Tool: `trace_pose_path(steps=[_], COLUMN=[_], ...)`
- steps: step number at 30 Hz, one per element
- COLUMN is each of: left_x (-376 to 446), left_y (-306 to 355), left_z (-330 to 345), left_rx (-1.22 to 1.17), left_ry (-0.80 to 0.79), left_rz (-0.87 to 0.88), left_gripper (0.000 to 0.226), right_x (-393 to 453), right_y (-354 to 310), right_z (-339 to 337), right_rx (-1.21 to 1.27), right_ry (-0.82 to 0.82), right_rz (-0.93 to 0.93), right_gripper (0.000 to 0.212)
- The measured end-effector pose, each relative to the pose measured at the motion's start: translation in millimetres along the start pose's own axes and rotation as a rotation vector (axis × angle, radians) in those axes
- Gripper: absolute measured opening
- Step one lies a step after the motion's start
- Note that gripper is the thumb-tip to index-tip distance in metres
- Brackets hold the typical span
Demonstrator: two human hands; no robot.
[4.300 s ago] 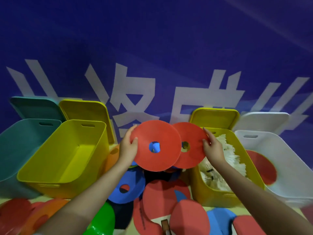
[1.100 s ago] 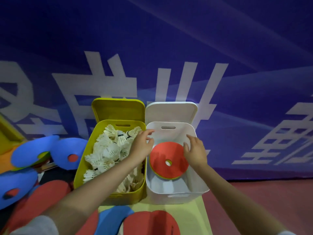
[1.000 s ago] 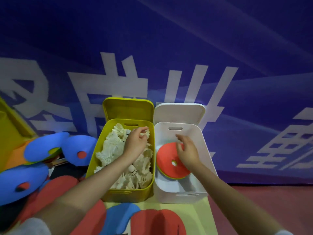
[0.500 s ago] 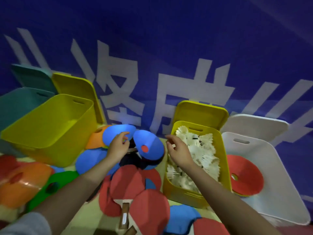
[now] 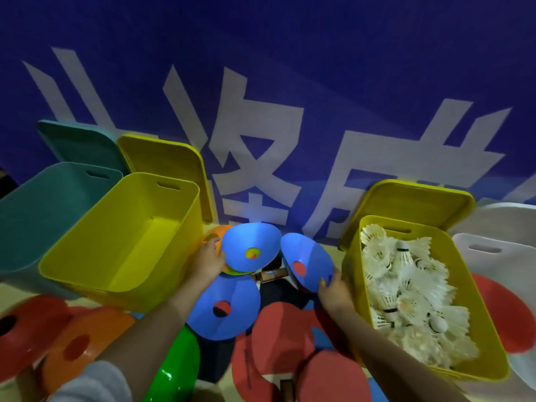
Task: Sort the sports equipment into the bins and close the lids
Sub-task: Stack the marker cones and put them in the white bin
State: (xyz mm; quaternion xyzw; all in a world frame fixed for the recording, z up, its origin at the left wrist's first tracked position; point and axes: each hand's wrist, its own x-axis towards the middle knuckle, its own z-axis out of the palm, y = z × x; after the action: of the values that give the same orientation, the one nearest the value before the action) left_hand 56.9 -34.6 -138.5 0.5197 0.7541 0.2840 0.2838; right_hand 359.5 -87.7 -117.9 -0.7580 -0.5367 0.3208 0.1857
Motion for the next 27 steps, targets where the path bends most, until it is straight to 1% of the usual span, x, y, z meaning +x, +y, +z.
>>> trace_pose_path(steps=[4, 7, 10, 14, 16, 17, 20, 22, 24, 27], left_x=[30, 59, 89, 117, 127, 131, 134, 131, 125, 112], left_y=[2, 10, 17, 22, 18, 15, 8, 6, 8, 13], left_z=[3, 5, 13, 28, 36, 39, 46, 47, 46, 39], left_rx=[0.103, 0.122, 0.22, 0.402, 0.463, 0.484, 0.486, 0.446, 0.343, 0.108], left_ry=[-0.006, -0.026, -0.136, -0.329, -0.388, -0.403, -0.372, -0.304, -0.237, -0.181], left_rz=[0.089, 0.161, 0.187, 0.151, 0.14, 0.139, 0.182, 0.241, 0.283, 0.32], left_gripper=[0.048, 0.045, 0.05, 0.061, 0.065, 0.067, 0.067, 0.062, 0.055, 0.044], right_x=[5, 13, 21, 34, 43, 47, 53, 55, 57, 57], right_y=[6, 2, -5, -4, 1, 3, 9, 12, 12, 7], right_z=[13, 17, 18, 29, 36, 39, 42, 42, 41, 40], right_rx=[0.15, 0.253, 0.335, 0.431, 0.465, 0.482, 0.559, 0.552, 0.534, 0.545], right_ry=[0.036, 0.038, 0.038, 0.053, 0.084, 0.092, 0.14, 0.186, 0.217, 0.253], right_rz=[0.06, 0.214, 0.341, 0.428, 0.491, 0.526, 0.594, 0.579, 0.553, 0.523], right_gripper=[0.048, 0.044, 0.045, 0.048, 0.05, 0.047, 0.036, 0.032, 0.032, 0.033])
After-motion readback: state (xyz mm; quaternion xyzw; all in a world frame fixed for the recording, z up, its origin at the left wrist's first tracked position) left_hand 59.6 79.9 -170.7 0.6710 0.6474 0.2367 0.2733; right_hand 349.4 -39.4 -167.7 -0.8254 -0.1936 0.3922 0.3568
